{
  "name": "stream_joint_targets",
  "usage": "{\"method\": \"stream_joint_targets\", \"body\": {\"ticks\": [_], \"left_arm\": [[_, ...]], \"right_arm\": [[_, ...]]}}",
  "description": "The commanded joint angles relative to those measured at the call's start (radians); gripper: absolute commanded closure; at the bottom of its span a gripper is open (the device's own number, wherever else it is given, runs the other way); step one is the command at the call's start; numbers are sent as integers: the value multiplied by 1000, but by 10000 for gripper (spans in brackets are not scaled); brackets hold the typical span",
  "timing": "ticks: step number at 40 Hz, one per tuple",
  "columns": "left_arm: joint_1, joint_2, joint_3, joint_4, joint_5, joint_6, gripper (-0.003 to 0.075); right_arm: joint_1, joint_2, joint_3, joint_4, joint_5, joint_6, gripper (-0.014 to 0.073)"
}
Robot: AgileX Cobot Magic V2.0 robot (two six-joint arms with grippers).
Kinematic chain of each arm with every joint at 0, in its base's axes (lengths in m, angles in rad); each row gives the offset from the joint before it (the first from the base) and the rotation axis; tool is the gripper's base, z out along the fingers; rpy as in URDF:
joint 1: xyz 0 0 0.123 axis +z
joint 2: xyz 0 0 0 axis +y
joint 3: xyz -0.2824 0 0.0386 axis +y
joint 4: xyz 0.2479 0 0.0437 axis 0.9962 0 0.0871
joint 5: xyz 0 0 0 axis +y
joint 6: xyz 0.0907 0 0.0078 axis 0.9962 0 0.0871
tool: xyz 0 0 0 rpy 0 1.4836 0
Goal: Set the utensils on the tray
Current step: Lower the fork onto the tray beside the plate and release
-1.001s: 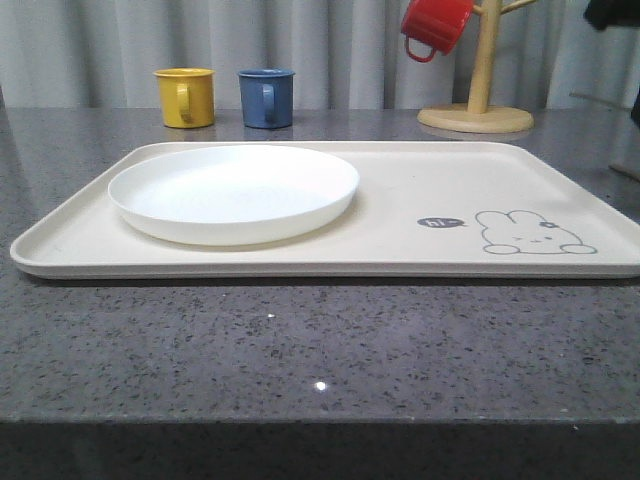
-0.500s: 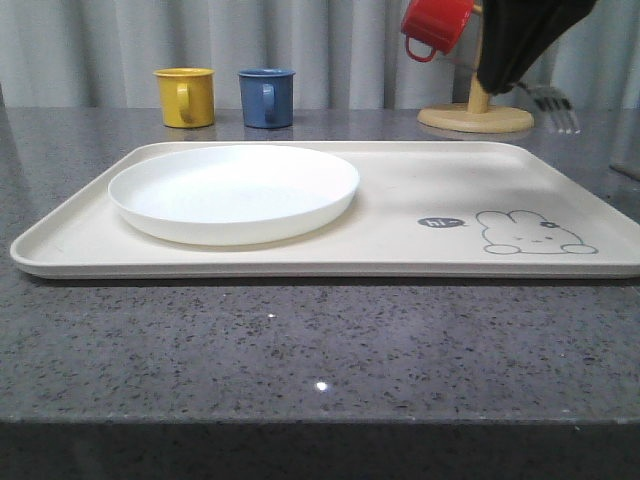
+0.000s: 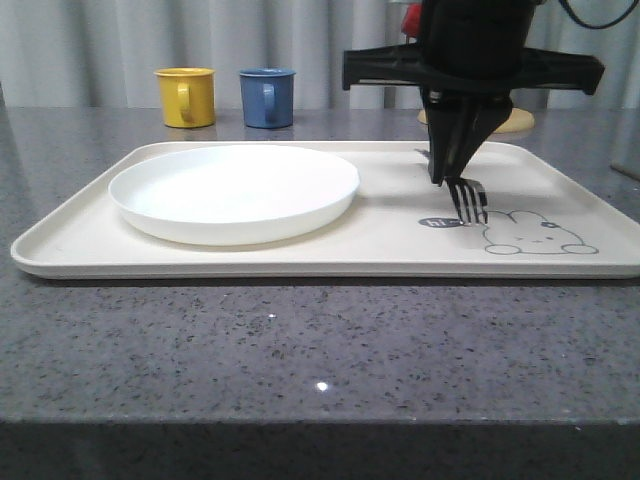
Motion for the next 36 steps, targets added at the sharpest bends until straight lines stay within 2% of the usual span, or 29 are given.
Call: {"method": "stream_joint_targets", "body": {"ticks": [1, 6, 11, 16, 30, 36], "left_arm": [[1, 12, -25, -12, -73, -7, 738], [1, 12, -25, -12, -73, -7, 738], [1, 12, -25, -12, -73, -7, 738], [1, 12, -25, -12, -73, -7, 738], [1, 12, -25, -12, -73, -7, 738], [1, 12, -25, -12, -73, -7, 738]], "right_arm": [[0, -38, -35, -15, -42, 6, 704], [0, -37, -35, -15, -42, 6, 667], [0, -35, -35, -15, -42, 6, 557], [0, -30, -35, -9, -31, 6, 491], [0, -29, -35, 16, -29, 6, 478], [0, -29, -41, 16, -8, 6, 403]]}}
